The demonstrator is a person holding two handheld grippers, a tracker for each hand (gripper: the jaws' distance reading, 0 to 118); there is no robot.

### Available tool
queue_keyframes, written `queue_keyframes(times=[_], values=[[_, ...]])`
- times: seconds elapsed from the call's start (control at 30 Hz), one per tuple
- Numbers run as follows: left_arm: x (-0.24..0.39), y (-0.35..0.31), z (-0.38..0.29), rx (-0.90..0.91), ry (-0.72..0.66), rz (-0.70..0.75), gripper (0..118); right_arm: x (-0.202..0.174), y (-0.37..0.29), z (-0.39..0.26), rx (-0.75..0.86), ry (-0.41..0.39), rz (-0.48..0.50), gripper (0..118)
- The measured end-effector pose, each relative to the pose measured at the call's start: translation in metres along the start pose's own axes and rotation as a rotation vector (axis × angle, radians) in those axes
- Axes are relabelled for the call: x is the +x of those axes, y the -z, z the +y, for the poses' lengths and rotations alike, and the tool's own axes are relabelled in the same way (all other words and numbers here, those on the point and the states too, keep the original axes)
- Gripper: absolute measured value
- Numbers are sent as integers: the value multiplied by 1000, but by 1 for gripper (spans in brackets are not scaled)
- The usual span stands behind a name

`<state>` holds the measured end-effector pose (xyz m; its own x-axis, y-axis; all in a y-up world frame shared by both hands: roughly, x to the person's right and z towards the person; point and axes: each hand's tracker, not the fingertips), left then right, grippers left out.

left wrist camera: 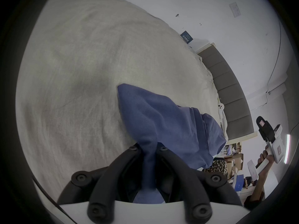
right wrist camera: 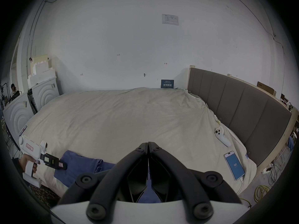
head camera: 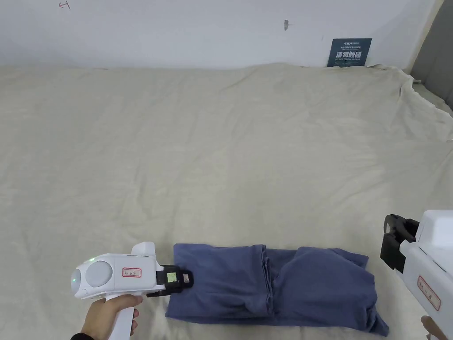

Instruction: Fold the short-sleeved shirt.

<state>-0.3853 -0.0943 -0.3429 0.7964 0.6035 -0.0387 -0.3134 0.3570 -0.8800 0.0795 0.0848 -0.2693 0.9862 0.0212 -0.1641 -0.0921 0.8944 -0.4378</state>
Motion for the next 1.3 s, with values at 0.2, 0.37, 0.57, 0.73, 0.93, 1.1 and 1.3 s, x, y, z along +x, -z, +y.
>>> queue_keyframes(times=[0.2, 0.37, 0.57, 0.73, 0.93, 1.1, 1.3], values=[[16, -32, 4, 25, 71, 26, 9, 1, -2, 4, 10, -2, 5, 0], [3, -83, 7, 73, 69, 93, 9, -2, -3, 8, 21, -4, 20, 0], [-21, -136, 5, 96, 53, 221, 9, -3, -3, 7, 31, 0, 47, 0], [-8, -148, 6, 102, 60, 262, 9, -2, -3, 7, 34, 0, 59, 0], [44, -129, 15, 64, 115, 267, 9, 2, -6, 6, 43, 6, 64, 0], [99, -99, 24, 3, 200, 235, 9, 9, -9, 4, 49, 18, 63, 0], [160, -36, 8, -95, 274, 172, 9, 11, -16, 2, 55, 34, 54, 0]])
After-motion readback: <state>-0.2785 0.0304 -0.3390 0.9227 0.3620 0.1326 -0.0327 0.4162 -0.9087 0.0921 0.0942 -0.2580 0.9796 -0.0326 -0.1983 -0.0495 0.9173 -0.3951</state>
